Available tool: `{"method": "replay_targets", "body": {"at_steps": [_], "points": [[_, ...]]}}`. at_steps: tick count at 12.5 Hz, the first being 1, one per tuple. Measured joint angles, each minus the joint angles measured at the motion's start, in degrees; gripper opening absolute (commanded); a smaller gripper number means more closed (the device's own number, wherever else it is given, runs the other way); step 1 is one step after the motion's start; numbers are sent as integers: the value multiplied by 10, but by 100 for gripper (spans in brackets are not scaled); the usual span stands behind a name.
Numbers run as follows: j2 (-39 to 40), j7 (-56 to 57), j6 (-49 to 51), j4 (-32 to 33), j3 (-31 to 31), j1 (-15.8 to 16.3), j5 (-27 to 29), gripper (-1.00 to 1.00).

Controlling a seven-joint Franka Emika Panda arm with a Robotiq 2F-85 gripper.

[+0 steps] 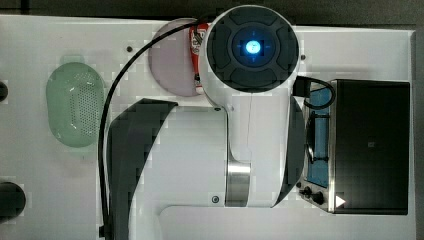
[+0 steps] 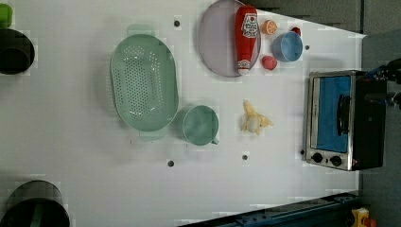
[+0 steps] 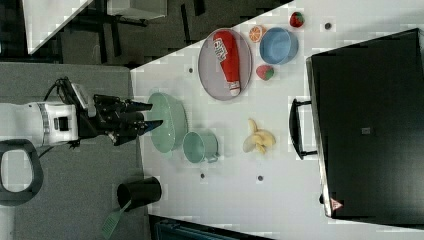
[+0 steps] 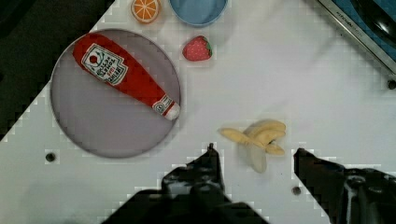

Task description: Pick Banana and place it in mug.

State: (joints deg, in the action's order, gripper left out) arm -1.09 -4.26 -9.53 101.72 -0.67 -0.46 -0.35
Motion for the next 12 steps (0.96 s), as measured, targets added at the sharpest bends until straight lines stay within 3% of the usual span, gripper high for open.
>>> {"method": "replay_targets", "body": {"at_steps": [3,4,7,9,12], "points": [[-82,0,107,25,-10,-1,11,91],[-108,0,107,18,-17,0,10,100],[-158,0,99,21,-14,-1,1,100],[-150,0,57,53,-14,3,2,100],[-102,0,-62,163,-10,-1,9,100]]}}
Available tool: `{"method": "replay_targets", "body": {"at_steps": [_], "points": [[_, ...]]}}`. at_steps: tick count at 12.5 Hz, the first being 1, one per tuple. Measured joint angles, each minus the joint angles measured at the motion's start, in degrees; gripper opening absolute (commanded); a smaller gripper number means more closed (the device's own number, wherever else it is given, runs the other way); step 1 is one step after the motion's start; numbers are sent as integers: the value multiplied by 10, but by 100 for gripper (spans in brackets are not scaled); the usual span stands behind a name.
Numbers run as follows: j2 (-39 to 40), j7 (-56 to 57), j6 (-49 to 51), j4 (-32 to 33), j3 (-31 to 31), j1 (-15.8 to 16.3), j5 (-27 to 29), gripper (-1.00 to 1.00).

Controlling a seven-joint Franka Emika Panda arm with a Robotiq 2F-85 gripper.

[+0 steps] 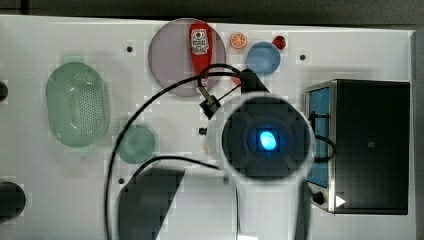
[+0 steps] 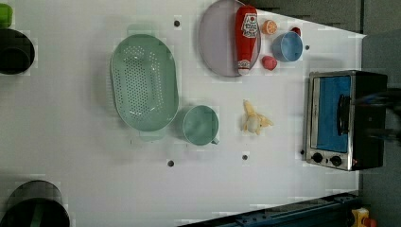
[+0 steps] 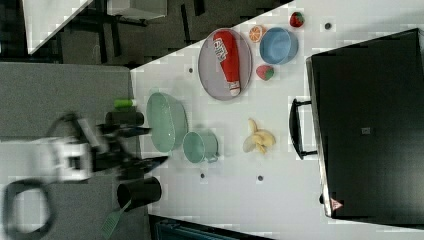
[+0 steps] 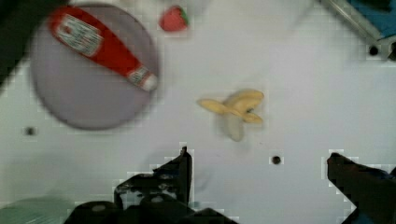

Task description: Pick Banana and place it in mug.

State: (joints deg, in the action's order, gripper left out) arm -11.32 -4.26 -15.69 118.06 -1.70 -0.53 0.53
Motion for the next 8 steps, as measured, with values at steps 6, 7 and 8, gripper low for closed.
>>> {"method": "replay_targets", "body": {"at_steps": [6,7,8], "points": [[168,0,-204,173,-8,-13,1,100],[176,0,-250,196,-7,-15,-7,100],[181,0,-301,214,-13,-11,-2,100]]}}
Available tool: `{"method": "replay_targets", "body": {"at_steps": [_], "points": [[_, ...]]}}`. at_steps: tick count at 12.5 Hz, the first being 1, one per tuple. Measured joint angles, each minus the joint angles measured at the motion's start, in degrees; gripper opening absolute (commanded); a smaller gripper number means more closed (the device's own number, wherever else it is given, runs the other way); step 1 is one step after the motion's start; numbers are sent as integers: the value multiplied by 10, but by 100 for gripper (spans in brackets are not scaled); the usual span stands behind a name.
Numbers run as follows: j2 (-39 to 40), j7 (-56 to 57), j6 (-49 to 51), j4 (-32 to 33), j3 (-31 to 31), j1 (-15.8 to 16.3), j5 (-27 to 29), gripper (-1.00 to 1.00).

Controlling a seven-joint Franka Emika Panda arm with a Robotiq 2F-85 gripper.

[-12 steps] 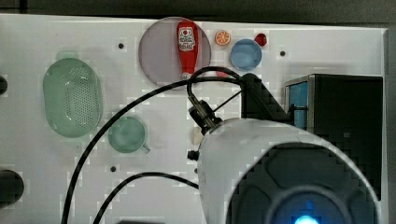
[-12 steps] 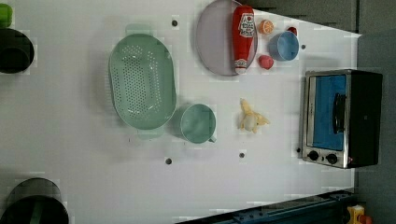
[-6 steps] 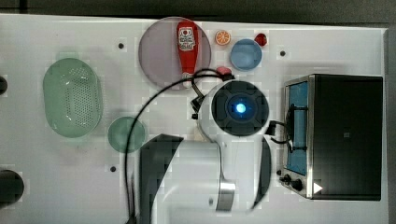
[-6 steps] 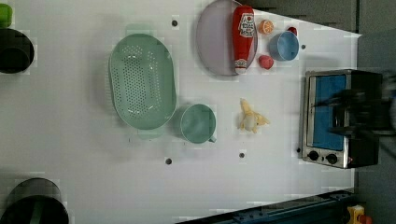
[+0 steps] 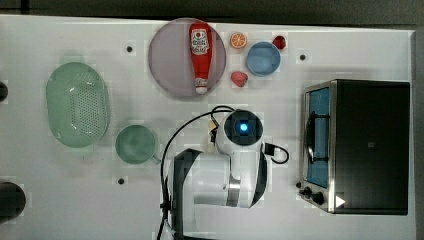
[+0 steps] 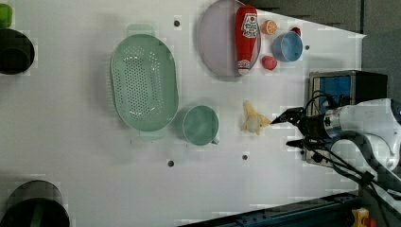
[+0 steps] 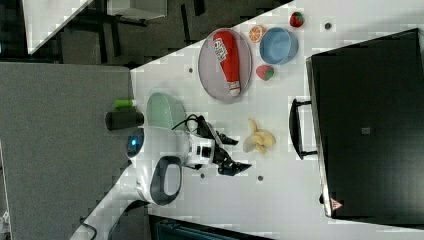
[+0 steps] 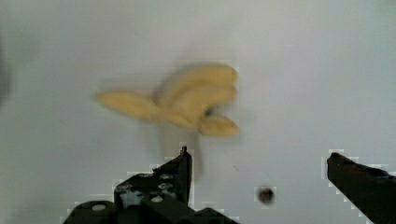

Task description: Pick Banana and place it in mug.

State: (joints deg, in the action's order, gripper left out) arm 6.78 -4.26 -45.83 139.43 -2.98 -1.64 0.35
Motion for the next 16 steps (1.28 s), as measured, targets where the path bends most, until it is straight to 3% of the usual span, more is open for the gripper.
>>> {"method": "replay_targets", "body": {"at_steps": [5,7,10,13,16], "points": [[24,0,-118,10,2,-2,1,100],[71,0,-192,1,5,0,-2,100],[140,0,-225,-1,12,4,5,94],[170,0,-247,35,25,4,7,20],[145,0,-243,25,25,4,0,-45]]}}
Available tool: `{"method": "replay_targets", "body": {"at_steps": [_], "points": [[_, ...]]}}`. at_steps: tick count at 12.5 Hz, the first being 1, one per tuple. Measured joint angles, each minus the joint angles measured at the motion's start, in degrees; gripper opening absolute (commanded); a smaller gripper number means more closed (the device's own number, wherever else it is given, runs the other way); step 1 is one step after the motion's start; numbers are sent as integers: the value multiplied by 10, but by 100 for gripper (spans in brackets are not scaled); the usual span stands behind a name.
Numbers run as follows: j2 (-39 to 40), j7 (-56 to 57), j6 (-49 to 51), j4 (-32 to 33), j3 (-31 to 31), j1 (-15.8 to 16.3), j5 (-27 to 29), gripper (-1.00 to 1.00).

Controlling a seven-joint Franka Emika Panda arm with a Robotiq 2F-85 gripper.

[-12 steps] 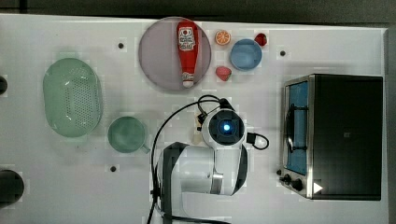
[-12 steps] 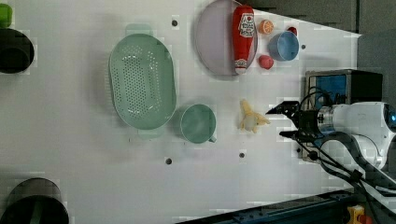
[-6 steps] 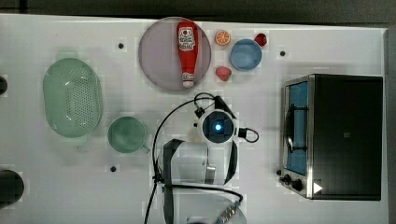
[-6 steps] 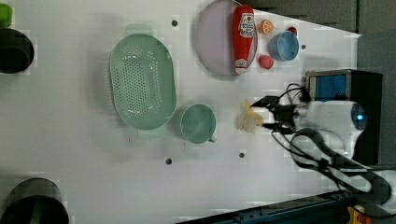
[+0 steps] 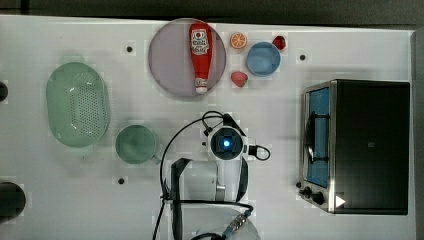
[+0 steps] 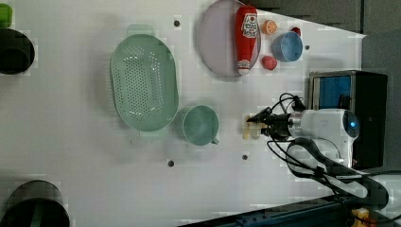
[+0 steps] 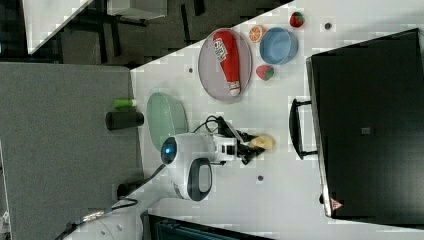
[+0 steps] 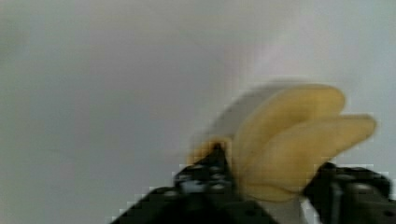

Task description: Pick Banana and place it in mug.

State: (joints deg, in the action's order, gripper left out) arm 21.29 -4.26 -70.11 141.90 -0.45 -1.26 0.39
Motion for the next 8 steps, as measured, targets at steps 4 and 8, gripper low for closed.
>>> {"method": "replay_targets", "body": {"at_steps": [4,8], "points": [[-11,0,11,-3,-9,8,-2,-46],[-130,0,169,2,-20,2,15,-46]]}}
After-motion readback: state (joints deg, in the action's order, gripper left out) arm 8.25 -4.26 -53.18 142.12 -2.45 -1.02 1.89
